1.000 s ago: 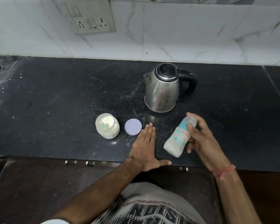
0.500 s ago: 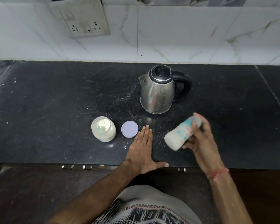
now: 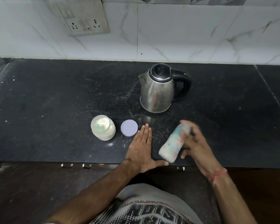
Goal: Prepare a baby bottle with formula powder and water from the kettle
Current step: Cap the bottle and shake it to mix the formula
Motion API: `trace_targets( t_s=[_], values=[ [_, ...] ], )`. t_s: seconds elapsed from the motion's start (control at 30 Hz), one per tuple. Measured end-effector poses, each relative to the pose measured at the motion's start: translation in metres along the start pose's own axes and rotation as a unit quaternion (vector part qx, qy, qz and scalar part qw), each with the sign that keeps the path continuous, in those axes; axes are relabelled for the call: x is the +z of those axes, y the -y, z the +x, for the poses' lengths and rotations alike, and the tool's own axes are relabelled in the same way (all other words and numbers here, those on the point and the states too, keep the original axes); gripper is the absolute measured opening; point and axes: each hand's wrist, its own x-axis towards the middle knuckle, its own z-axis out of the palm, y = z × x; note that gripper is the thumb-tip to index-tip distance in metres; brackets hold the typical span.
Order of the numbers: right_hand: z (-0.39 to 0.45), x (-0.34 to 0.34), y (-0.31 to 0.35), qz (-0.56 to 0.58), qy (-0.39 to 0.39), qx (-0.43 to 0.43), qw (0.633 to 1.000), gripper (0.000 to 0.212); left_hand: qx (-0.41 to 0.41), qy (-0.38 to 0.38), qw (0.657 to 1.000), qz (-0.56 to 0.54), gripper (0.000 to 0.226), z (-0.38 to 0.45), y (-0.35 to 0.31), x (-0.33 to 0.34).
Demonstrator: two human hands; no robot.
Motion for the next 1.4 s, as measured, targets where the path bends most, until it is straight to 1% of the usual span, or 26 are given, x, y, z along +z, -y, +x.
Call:
trace_targets(
  t_s=[0.03,0.07,0.1,0.17,0.2,0.27,0.3,0.4,0.43,0.47,0.53,0.57,0.67,0.73,0.8,0.83,0.93,0.97,1.07,1.1,1.2,1.23,1.3,1.33,1.37,1.4],
  values=[
    [0.002,0.005,-0.002,-0.019,0.046,0.011,0.999,0.047,0.008,0.004,1.0,0.011,0.157,-0.001,0.001,0.001],
    [0.003,0.011,-0.005,-0.018,0.063,0.016,0.998,0.048,0.013,0.009,1.0,0.015,0.155,-0.001,0.002,0.002],
    [0.005,0.016,-0.005,-0.001,0.048,0.014,0.999,0.048,0.01,0.007,1.0,0.009,0.157,0.0,0.003,0.002],
    [0.011,0.022,-0.004,0.031,-0.018,0.002,0.999,0.045,0.001,0.0,1.0,-0.01,0.161,0.002,0.004,0.002],
    [0.013,0.024,-0.002,0.009,-0.022,0.007,1.0,0.044,0.002,0.001,1.0,-0.011,0.162,0.002,0.003,0.003],
    [0.016,0.024,-0.003,-0.058,0.045,0.003,0.997,0.042,0.004,-0.006,1.0,-0.008,0.162,0.0,0.002,0.005],
    [0.016,0.021,-0.005,-0.057,0.051,0.001,0.997,0.042,0.003,-0.009,1.0,-0.02,0.161,-0.001,0.003,0.006],
    [0.017,0.007,-0.001,0.031,-0.065,-0.007,0.997,0.037,-0.014,-0.027,0.997,-0.075,0.159,0.0,0.002,0.002],
    [0.018,0.002,-0.001,0.037,-0.079,-0.009,0.996,0.036,-0.013,-0.028,0.996,-0.081,0.159,-0.001,0.001,0.001],
    [0.017,0.001,0.001,0.026,-0.06,0.003,0.998,0.037,-0.01,-0.027,0.996,-0.081,0.161,-0.002,0.0,0.001],
    [0.016,-0.002,0.001,-0.006,0.016,0.018,1.0,0.042,-0.006,-0.023,0.997,-0.078,0.165,-0.003,0.002,0.001],
    [0.016,-0.005,0.001,0.009,0.031,0.024,0.999,0.044,-0.005,-0.02,0.997,-0.08,0.166,-0.003,0.004,0.001],
    [0.02,-0.008,0.003,0.119,-0.003,0.033,0.992,0.048,-0.002,-0.019,0.996,-0.086,0.165,-0.003,0.005,-0.003],
    [0.022,-0.002,0.007,0.078,0.009,0.023,0.997,0.051,-0.003,-0.025,0.996,-0.082,0.165,-0.003,0.004,-0.002],
    [0.022,0.004,0.006,-0.001,0.072,-0.004,0.997,0.054,0.001,-0.026,0.997,-0.074,0.166,-0.004,0.003,0.0],
    [0.022,0.004,0.005,-0.002,0.078,-0.004,0.997,0.054,0.006,-0.024,0.997,-0.071,0.166,-0.004,0.004,0.001],
    [0.023,0.0,0.004,0.048,-0.006,-0.011,0.999,0.048,0.001,-0.035,0.997,-0.061,0.165,-0.002,0.007,0.004],
    [0.022,-0.002,0.006,0.03,-0.008,-0.011,0.999,0.047,0.002,-0.037,0.997,-0.062,0.165,-0.001,0.007,0.003],
    [0.018,-0.009,0.005,-0.026,0.089,0.0,0.996,0.051,0.012,-0.032,0.998,-0.055,0.165,-0.002,0.007,0.004],
    [0.016,-0.01,0.004,-0.018,0.084,-0.002,0.996,0.051,0.01,-0.03,0.998,-0.053,0.164,-0.003,0.007,0.004],
    [0.017,-0.014,0.007,0.014,-0.019,-0.02,1.0,0.049,0.004,-0.031,0.998,-0.052,0.164,-0.002,0.005,0.001],
    [0.018,-0.012,0.008,-0.002,-0.012,-0.017,1.0,0.05,0.004,-0.029,0.998,-0.05,0.164,-0.003,0.005,0.0],
    [0.017,-0.008,0.007,-0.035,0.066,-0.012,0.997,0.052,0.012,-0.026,0.999,-0.043,0.162,-0.004,0.005,-0.002],
    [0.017,-0.007,0.004,-0.036,0.079,-0.012,0.996,0.053,0.016,-0.026,0.999,-0.04,0.161,-0.005,0.005,-0.002],
    [0.016,-0.003,0.002,-0.019,0.061,-0.014,0.998,0.052,0.015,-0.027,0.999,-0.038,0.161,-0.006,0.006,-0.003],
    [0.016,-0.001,0.002,0.005,0.021,-0.019,1.0,0.051,0.011,-0.031,0.999,-0.039,0.161,-0.006,0.006,-0.002]
  ],
)
